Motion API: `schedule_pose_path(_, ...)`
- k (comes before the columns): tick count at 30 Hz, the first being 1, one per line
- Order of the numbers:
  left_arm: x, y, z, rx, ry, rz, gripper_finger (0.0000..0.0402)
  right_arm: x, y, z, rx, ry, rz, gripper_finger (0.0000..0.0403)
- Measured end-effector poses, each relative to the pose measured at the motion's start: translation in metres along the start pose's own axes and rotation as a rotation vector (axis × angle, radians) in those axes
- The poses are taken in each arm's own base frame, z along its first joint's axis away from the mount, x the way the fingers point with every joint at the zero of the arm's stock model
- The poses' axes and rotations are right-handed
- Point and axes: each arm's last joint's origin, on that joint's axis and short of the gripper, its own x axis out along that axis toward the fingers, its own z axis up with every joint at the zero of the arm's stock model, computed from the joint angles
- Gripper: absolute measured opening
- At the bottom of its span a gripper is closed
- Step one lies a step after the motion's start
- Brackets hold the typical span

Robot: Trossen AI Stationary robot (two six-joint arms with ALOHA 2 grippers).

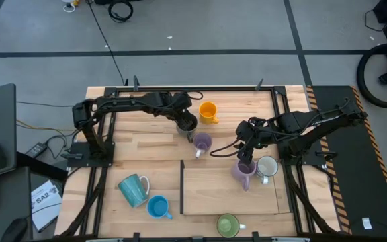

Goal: Place coffee mugs
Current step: Move the blue mug to the top middle of the table, then put the blue mug on the shelf

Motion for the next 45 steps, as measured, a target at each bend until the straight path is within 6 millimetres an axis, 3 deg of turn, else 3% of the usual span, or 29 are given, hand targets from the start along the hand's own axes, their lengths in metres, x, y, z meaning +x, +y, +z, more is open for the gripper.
schedule_pose_path(13, 0.001, 0.0, -0.001, 0.004, 0.009, 0.0, 0.0117, 0.0, 0.0, 0.0, 0.0, 0.0, 0.0, 0.0179)
schedule_pose_path(19, 0.003, 0.0, -0.001, 0.004, 0.006, 0.01, 0.0127, 0.0, 0.0, 0.0, 0.0, 0.0, 0.0, 0.0179)
schedule_pose_path(30, 0.011, 0.003, -0.002, 0.0, 0.035, 0.025, 0.0111, 0.0, 0.0, 0.0, 0.0, 0.0, 0.0, 0.0179)
schedule_pose_path(39, 0.013, 0.003, -0.002, 0.001, 0.034, 0.024, 0.0046, 0.0, 0.0, 0.001, 0.002, -0.006, 0.005, 0.0179)
schedule_pose_path(45, 0.01, 0.004, -0.001, 0.004, 0.025, 0.026, 0.0042, 0.0, 0.0, 0.001, 0.002, -0.005, 0.004, 0.0179)
